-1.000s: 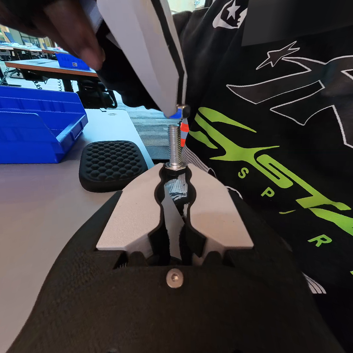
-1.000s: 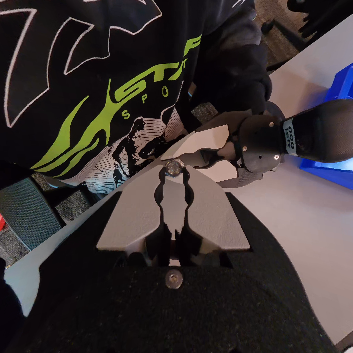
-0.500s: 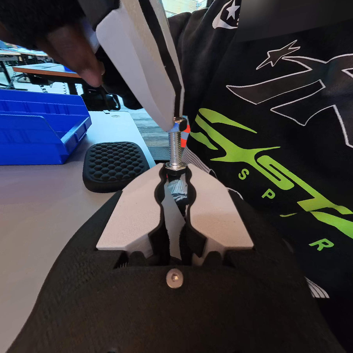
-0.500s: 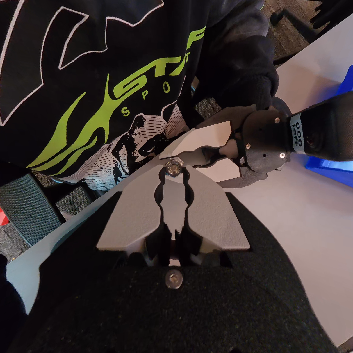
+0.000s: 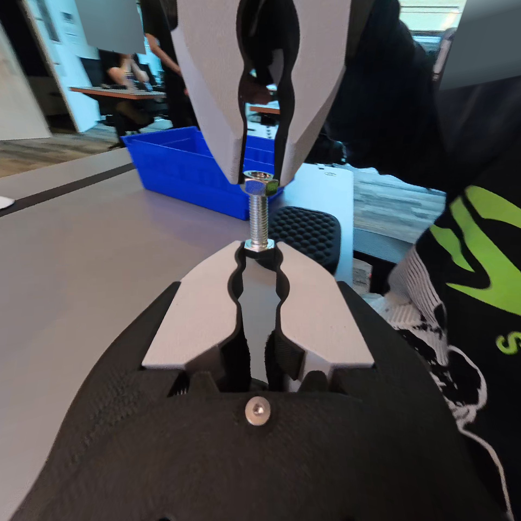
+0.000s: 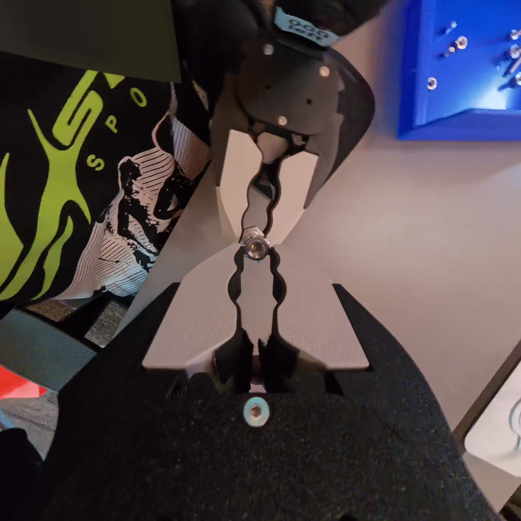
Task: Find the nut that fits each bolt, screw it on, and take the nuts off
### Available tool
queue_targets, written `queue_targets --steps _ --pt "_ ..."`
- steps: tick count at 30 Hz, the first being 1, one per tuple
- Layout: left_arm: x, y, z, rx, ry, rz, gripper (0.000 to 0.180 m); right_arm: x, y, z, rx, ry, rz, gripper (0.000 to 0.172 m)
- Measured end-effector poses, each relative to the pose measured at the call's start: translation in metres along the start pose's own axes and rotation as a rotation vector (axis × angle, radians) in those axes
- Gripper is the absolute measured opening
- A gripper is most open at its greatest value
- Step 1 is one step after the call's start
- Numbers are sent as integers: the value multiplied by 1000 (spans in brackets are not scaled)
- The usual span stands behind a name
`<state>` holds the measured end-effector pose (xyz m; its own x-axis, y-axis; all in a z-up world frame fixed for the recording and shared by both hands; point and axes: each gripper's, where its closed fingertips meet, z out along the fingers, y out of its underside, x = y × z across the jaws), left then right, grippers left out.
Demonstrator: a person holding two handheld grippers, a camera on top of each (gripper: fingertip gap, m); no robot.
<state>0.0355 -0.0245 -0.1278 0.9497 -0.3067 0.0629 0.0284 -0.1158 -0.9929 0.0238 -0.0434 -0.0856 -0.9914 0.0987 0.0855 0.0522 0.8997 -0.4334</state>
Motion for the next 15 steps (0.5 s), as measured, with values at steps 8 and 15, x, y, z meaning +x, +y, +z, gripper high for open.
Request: queue_targets --steps 8,15 --pt "-15 -2 2 -7 -217 60 19 9 3 -2 -7 39 139 18" --pt "-10 -8 1 78 -135 -3 18 9 -3 -5 75 42 87 18"
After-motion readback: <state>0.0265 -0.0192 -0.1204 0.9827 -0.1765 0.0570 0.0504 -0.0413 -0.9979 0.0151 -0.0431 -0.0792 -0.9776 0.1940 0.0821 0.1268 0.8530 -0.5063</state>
